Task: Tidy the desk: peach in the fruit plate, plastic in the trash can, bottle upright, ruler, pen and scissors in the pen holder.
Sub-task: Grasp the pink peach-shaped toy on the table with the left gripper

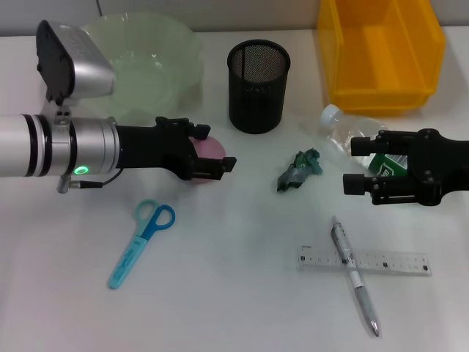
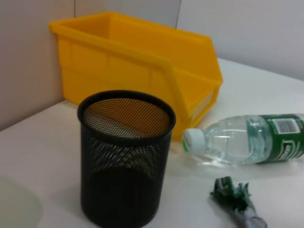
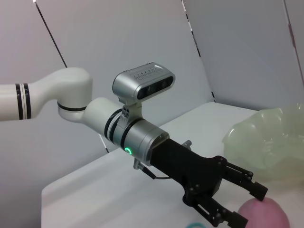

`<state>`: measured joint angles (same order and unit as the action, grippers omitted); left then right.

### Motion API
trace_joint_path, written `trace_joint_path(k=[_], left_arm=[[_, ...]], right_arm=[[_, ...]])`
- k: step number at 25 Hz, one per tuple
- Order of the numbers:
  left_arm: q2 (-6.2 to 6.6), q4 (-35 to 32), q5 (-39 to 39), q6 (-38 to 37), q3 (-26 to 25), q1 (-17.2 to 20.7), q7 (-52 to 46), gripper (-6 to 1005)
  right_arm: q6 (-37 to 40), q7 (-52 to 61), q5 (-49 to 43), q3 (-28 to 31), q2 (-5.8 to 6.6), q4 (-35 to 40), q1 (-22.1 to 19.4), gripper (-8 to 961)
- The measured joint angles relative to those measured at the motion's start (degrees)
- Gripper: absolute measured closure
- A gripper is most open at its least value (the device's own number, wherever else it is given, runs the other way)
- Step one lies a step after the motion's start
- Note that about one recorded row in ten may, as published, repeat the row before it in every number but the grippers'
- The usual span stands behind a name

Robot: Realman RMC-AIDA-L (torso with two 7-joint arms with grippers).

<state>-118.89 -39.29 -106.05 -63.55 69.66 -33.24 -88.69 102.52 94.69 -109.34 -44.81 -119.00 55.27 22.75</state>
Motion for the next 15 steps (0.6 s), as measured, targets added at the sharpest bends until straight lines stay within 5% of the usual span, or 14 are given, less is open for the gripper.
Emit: trace_joint_path(k=[15], left_arm=[[-0.11, 0.7, 0.1, 4.3, 2.0, 0.3, 0.7, 201]], right_arm=[[0.0, -0.8, 0.0, 0.0, 0.08, -1.9, 0.9, 153]])
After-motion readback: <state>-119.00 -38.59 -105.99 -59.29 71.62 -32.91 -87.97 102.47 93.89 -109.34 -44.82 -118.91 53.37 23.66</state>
